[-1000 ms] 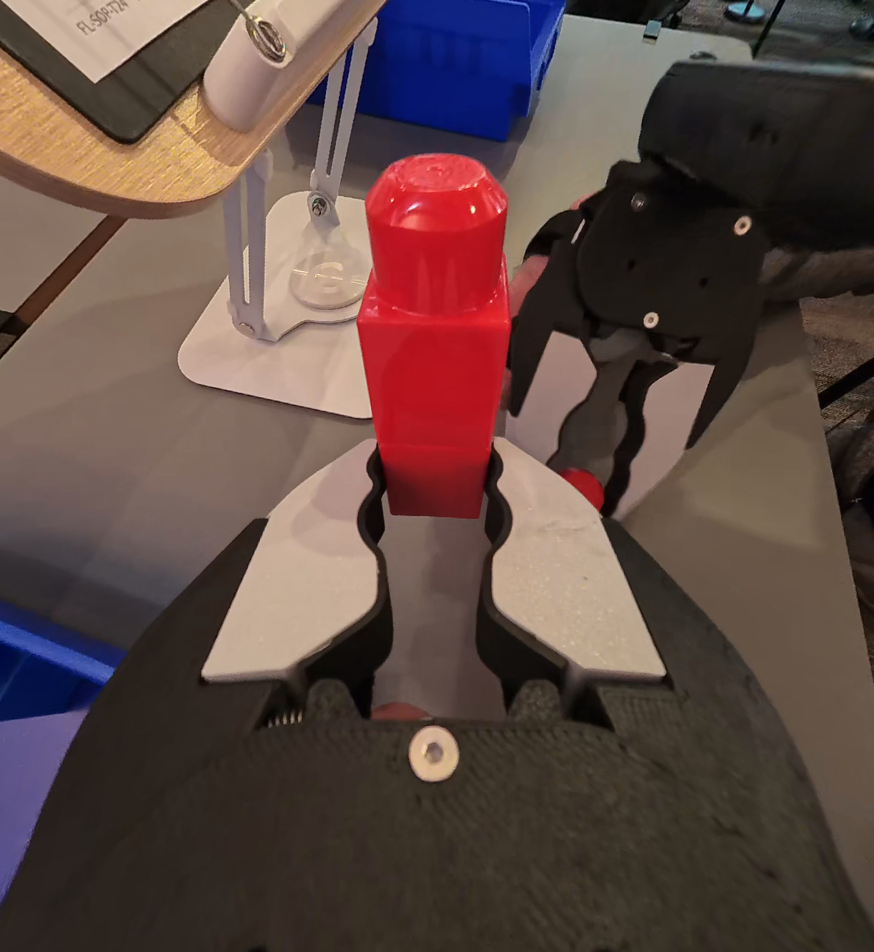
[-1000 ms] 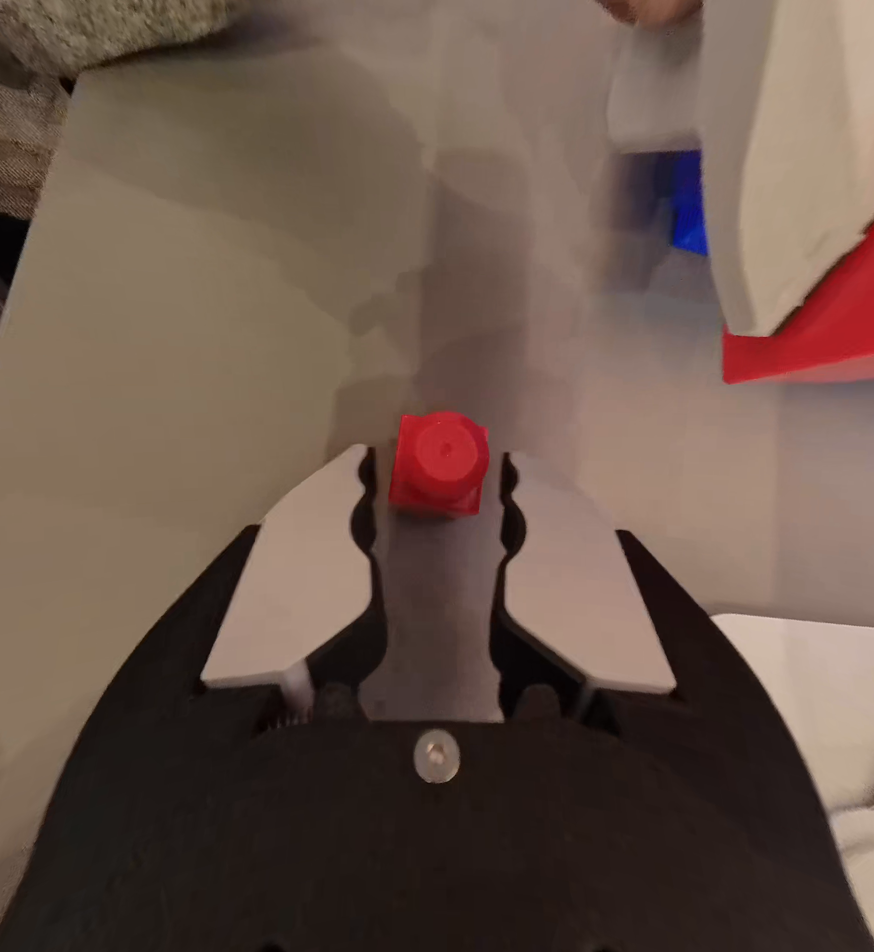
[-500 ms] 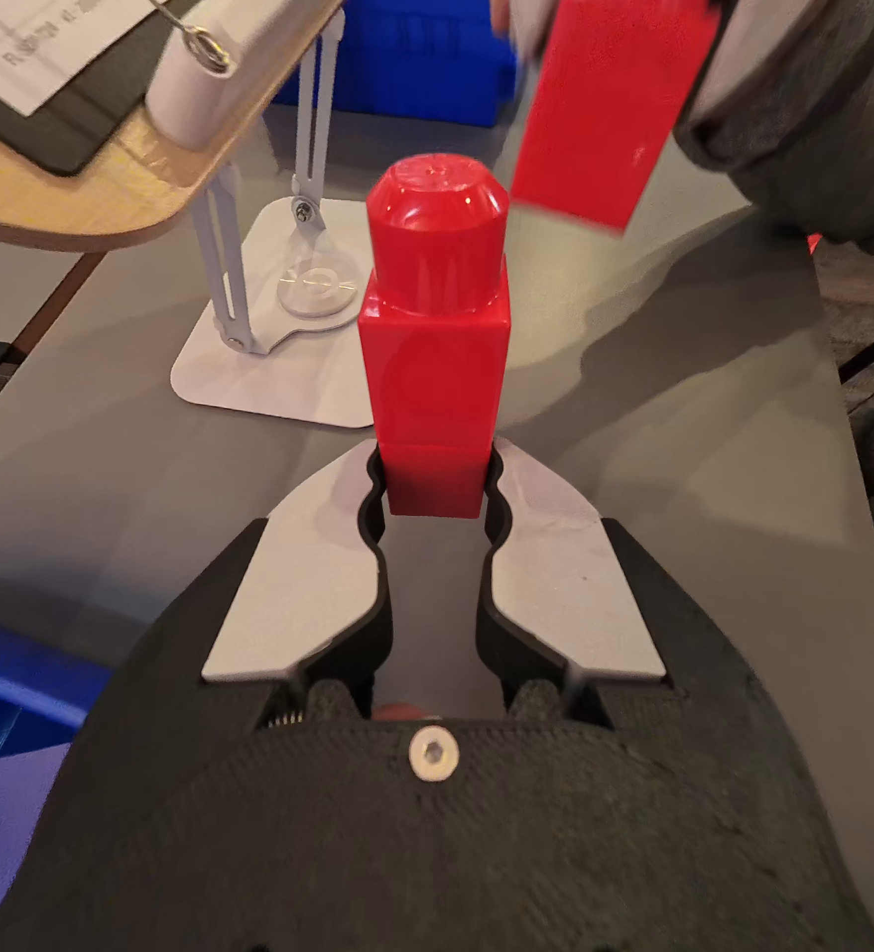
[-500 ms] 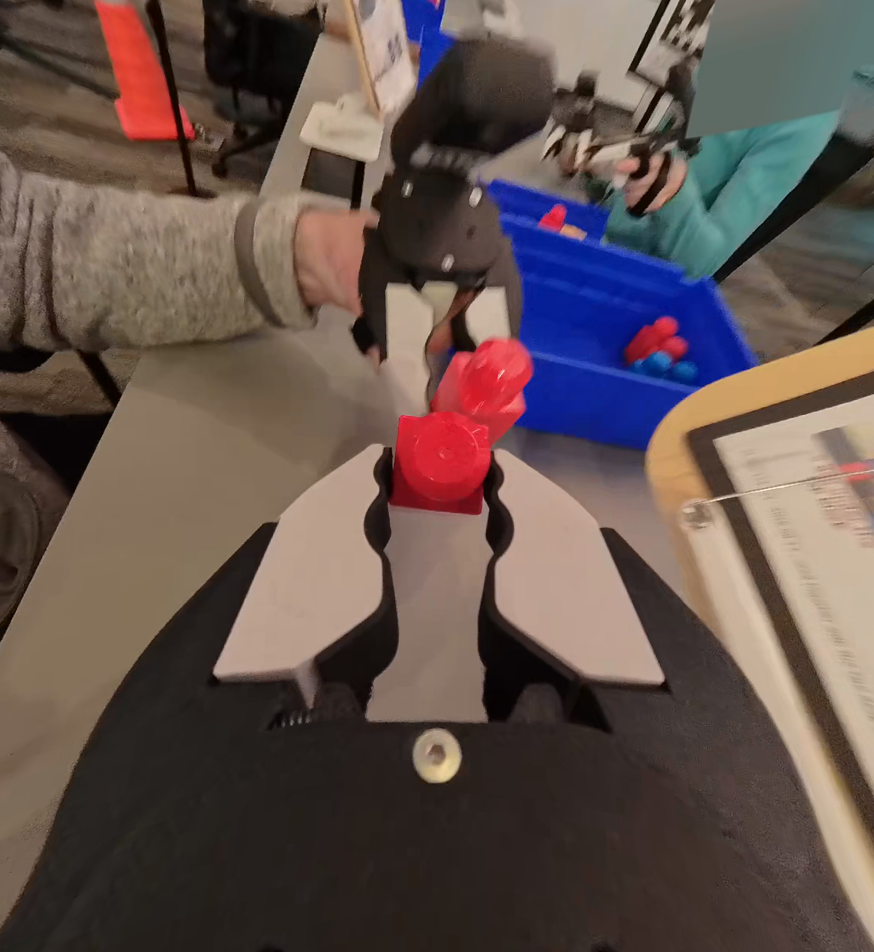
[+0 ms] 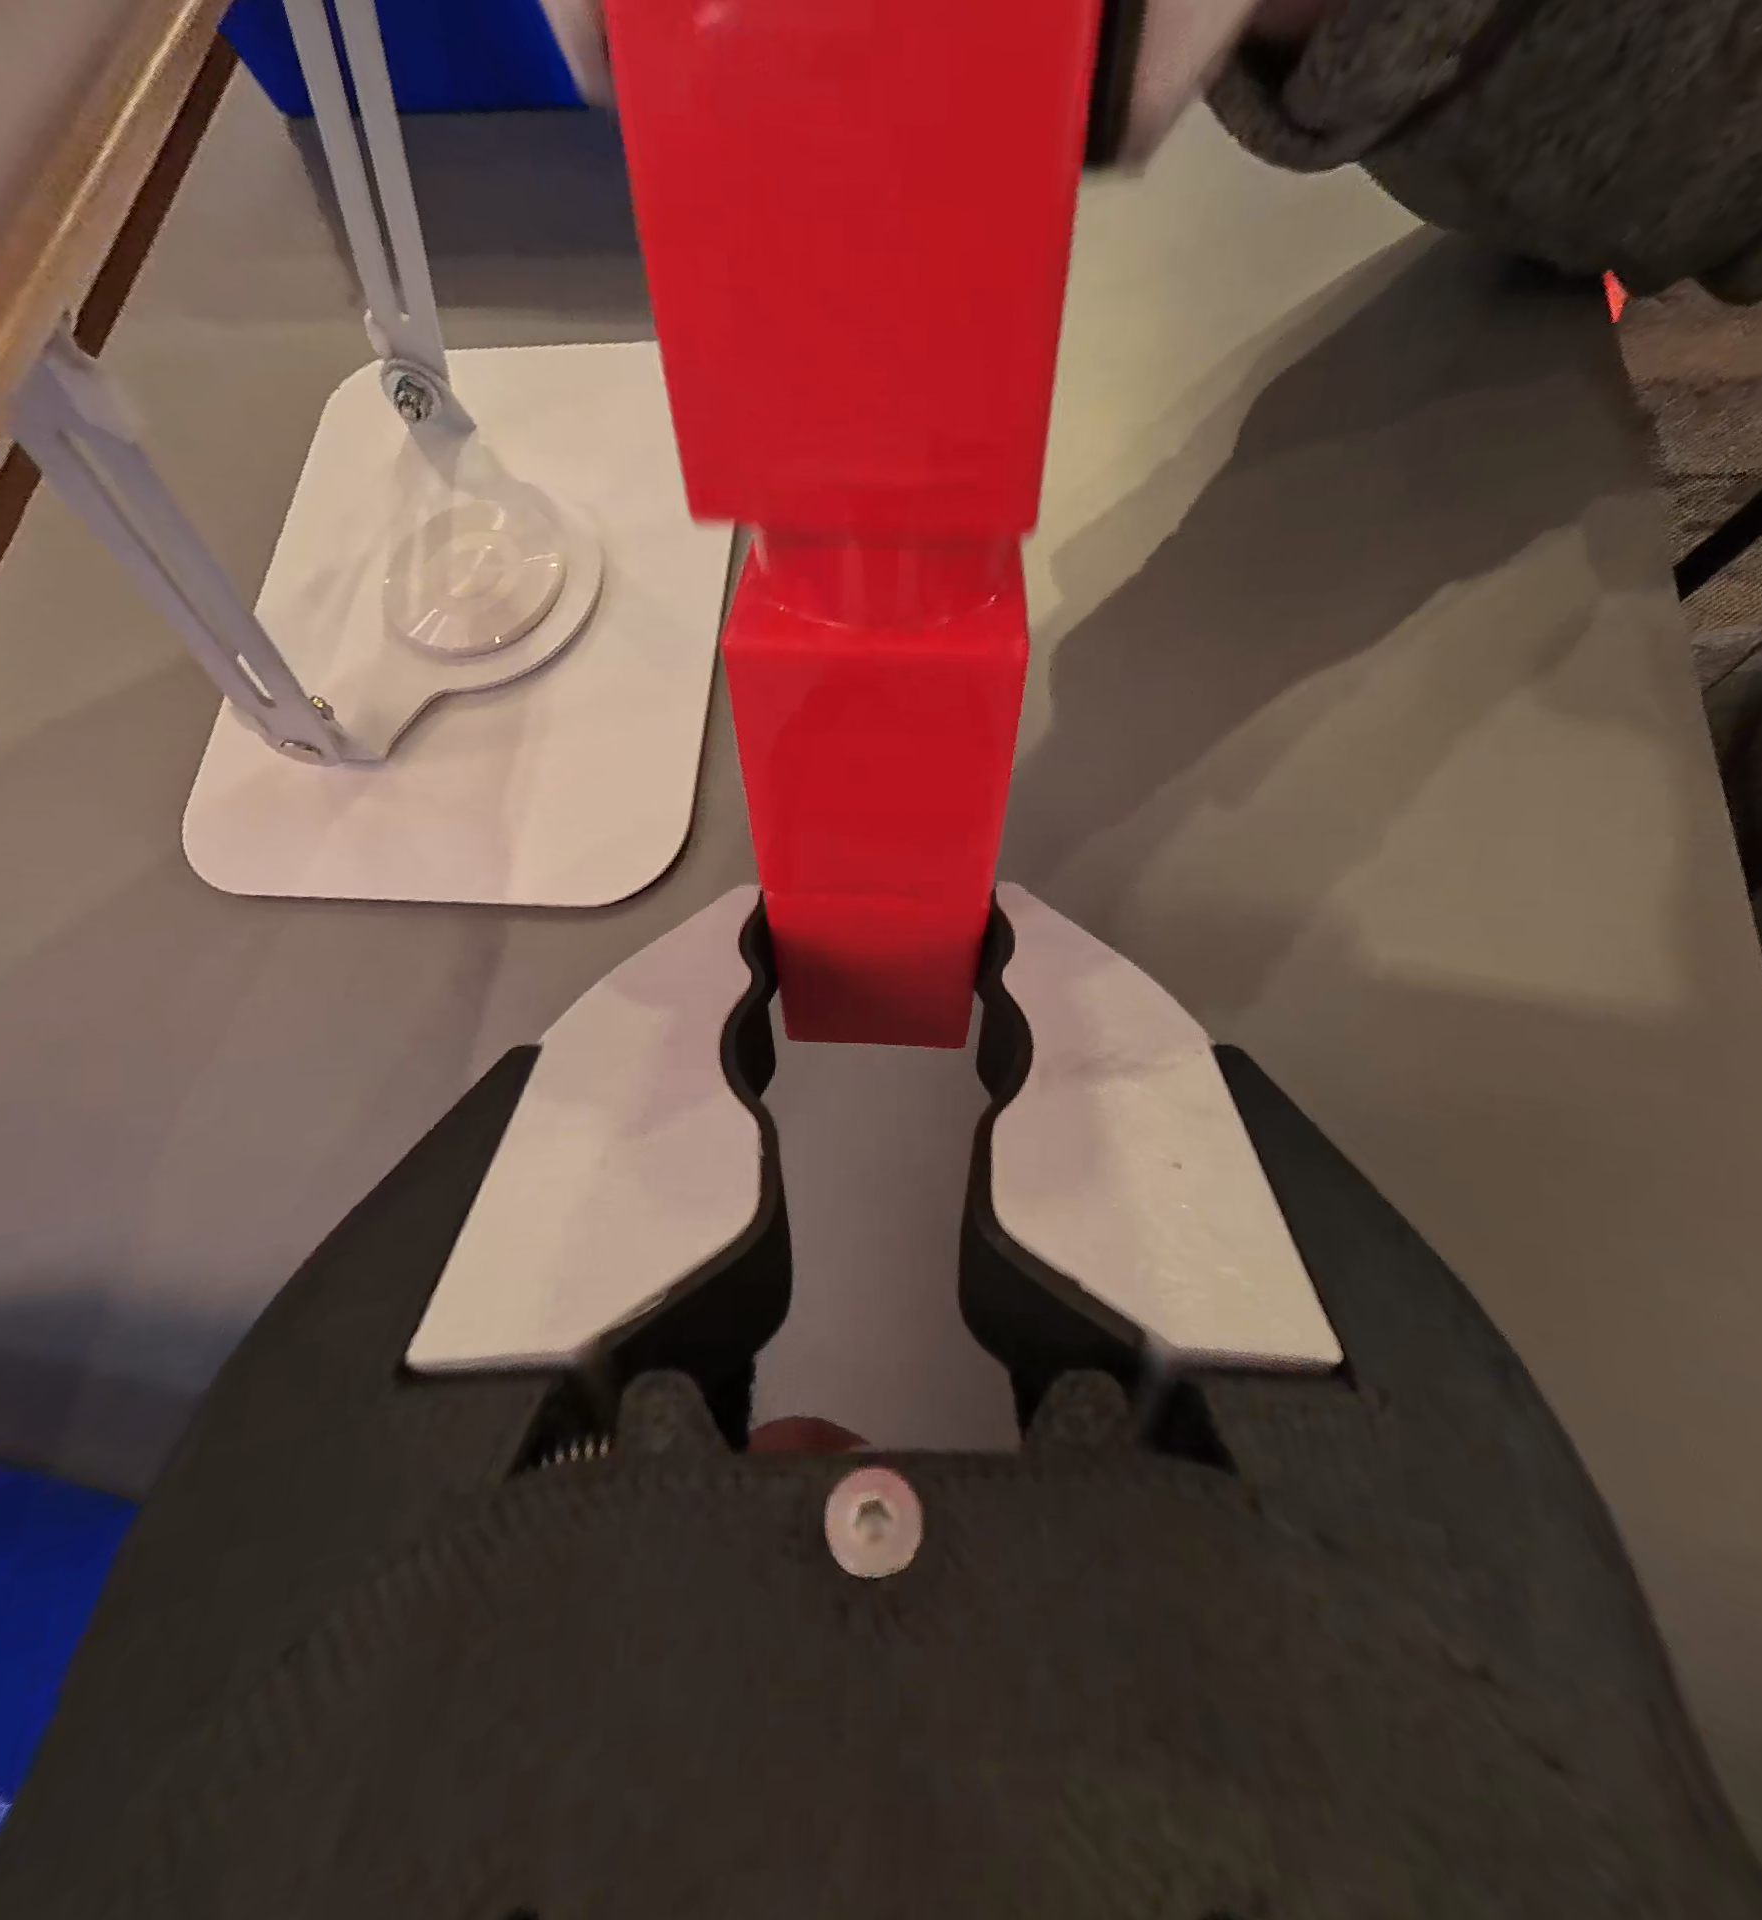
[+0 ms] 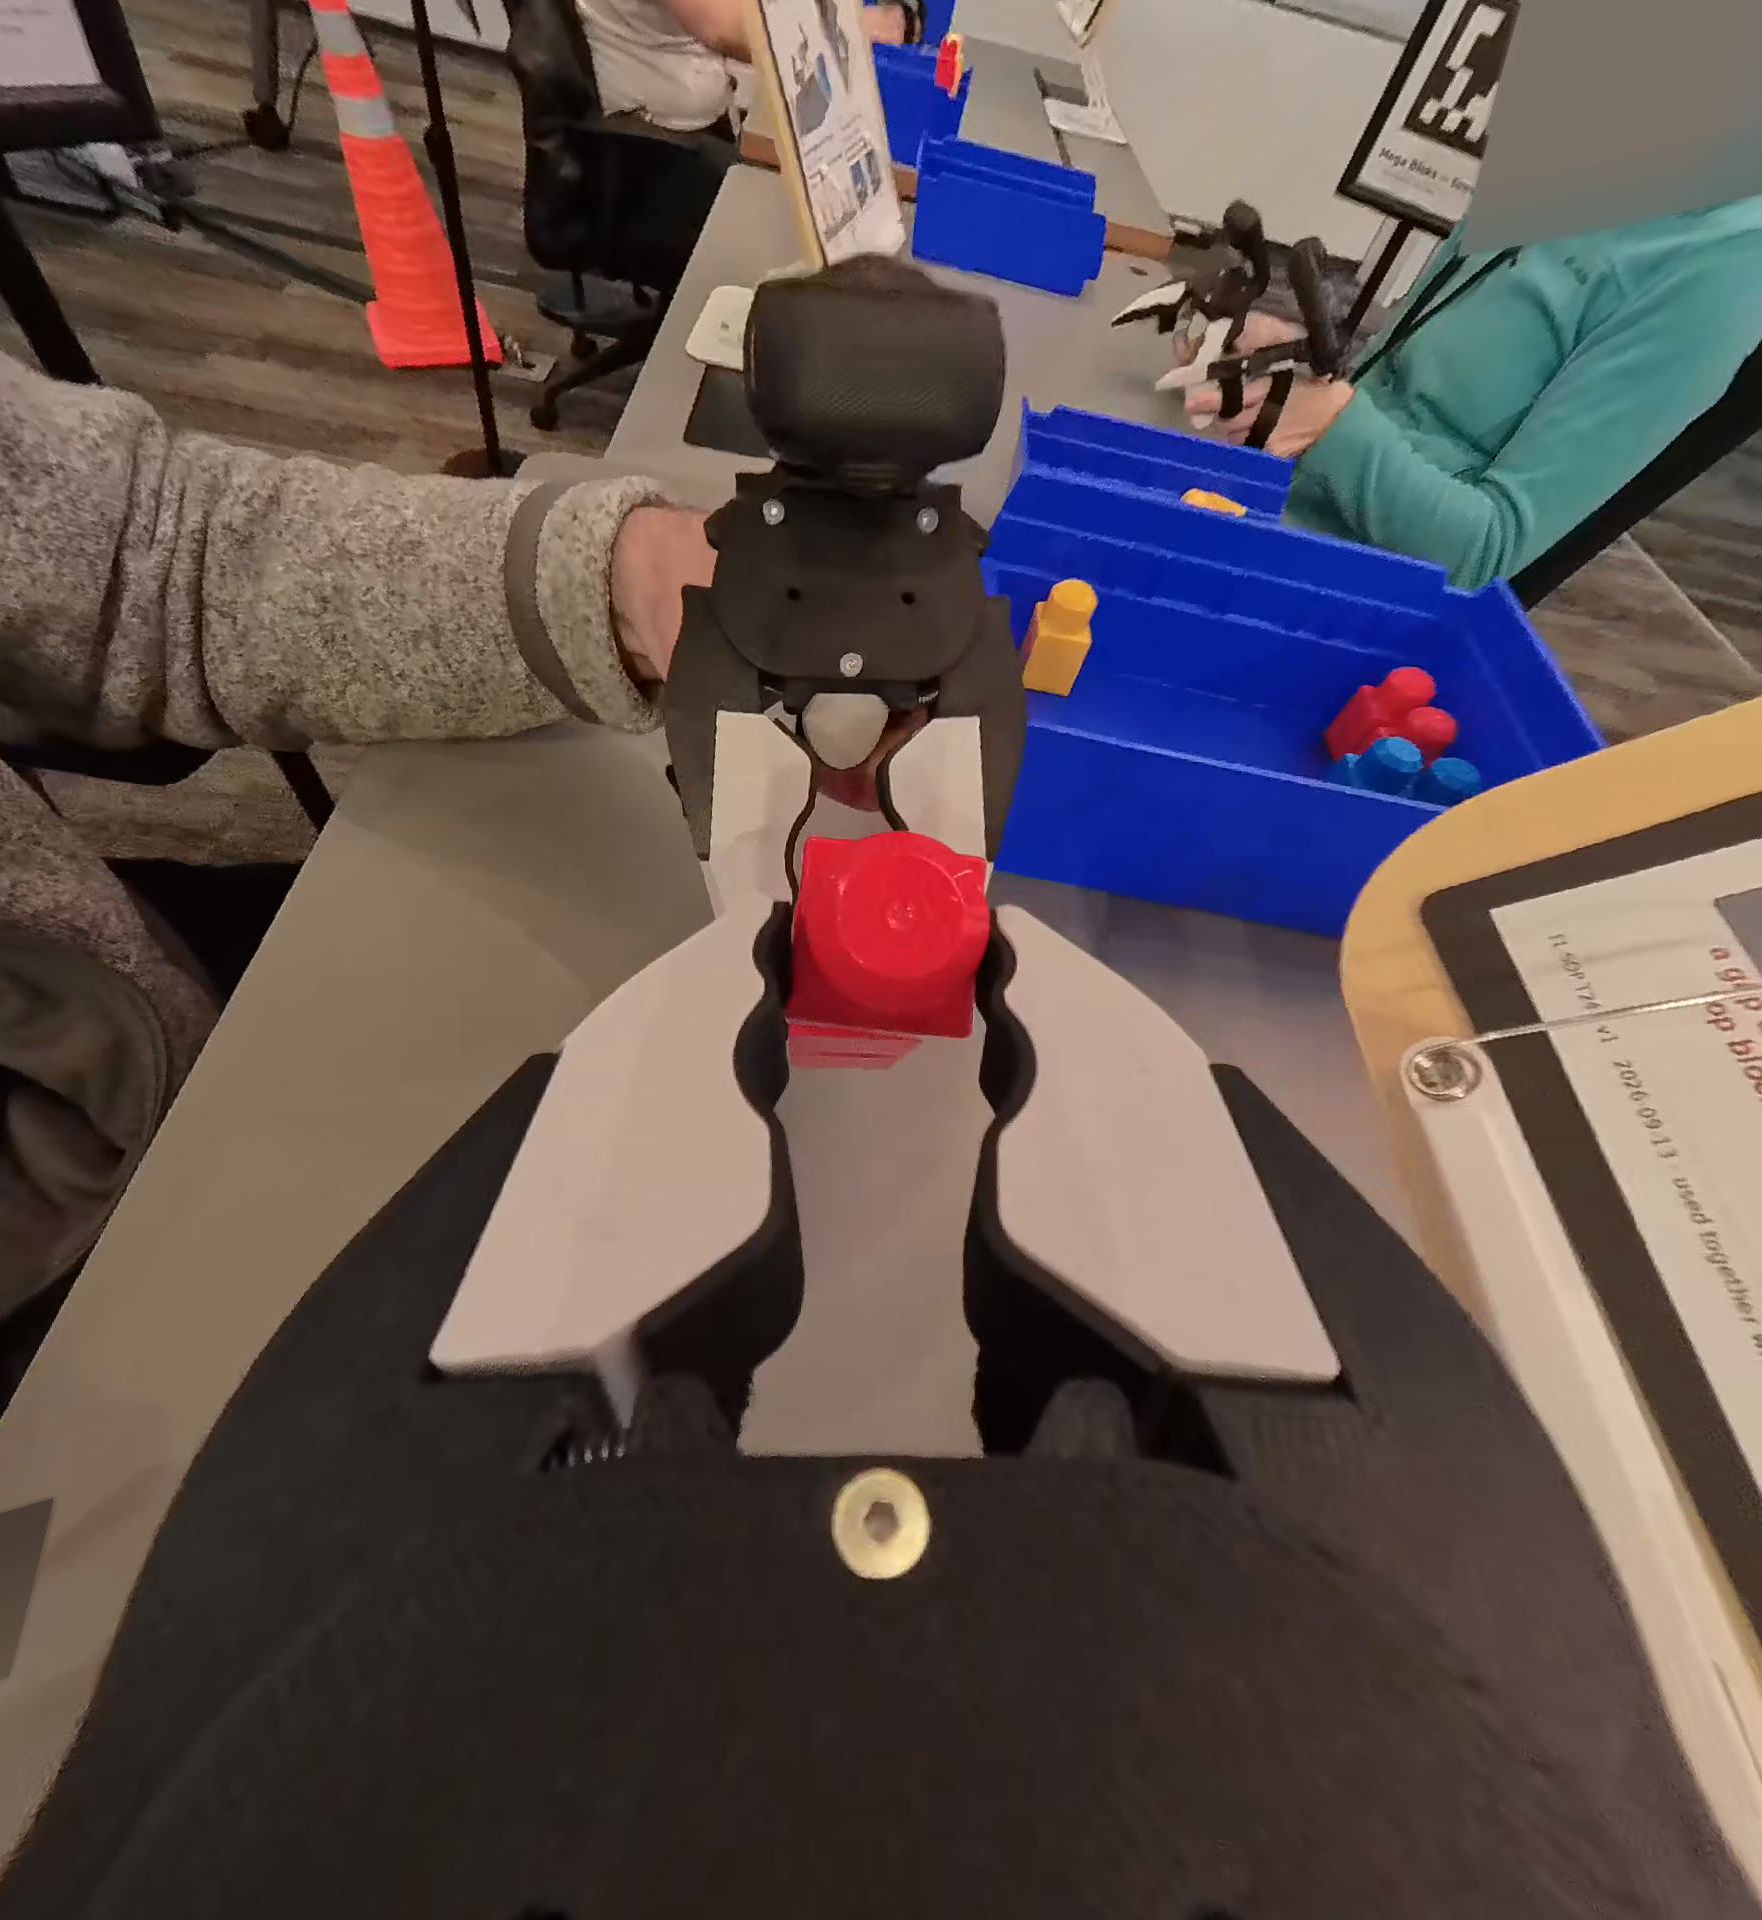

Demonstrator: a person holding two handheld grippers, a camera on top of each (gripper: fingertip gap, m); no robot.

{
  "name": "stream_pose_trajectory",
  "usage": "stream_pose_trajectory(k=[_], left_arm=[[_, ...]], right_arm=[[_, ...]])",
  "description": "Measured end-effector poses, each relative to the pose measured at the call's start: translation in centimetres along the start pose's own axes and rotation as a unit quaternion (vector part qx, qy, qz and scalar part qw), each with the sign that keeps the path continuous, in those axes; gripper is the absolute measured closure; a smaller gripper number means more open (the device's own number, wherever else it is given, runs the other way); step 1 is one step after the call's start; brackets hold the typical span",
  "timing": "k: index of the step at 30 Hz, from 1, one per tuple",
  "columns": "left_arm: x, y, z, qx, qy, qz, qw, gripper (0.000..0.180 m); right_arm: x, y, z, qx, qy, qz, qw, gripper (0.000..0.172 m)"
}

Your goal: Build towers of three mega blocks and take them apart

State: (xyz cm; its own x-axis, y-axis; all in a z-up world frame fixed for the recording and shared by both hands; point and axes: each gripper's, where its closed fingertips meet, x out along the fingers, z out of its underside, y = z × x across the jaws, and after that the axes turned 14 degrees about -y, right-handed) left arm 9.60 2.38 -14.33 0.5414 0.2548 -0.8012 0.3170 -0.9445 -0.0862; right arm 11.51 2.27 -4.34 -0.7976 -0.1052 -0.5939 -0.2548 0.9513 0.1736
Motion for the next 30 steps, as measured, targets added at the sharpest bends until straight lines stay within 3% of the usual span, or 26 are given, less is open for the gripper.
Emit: stream_pose_trajectory(k=[30], left_arm=[[0.2, 0.3, 0.1, 0.006, -0.029, -0.013, 0.999, 0.145]], right_arm=[[0.7, -0.7, 1.0, -0.016, -0.014, -0.024, 1.0, 0.137]])
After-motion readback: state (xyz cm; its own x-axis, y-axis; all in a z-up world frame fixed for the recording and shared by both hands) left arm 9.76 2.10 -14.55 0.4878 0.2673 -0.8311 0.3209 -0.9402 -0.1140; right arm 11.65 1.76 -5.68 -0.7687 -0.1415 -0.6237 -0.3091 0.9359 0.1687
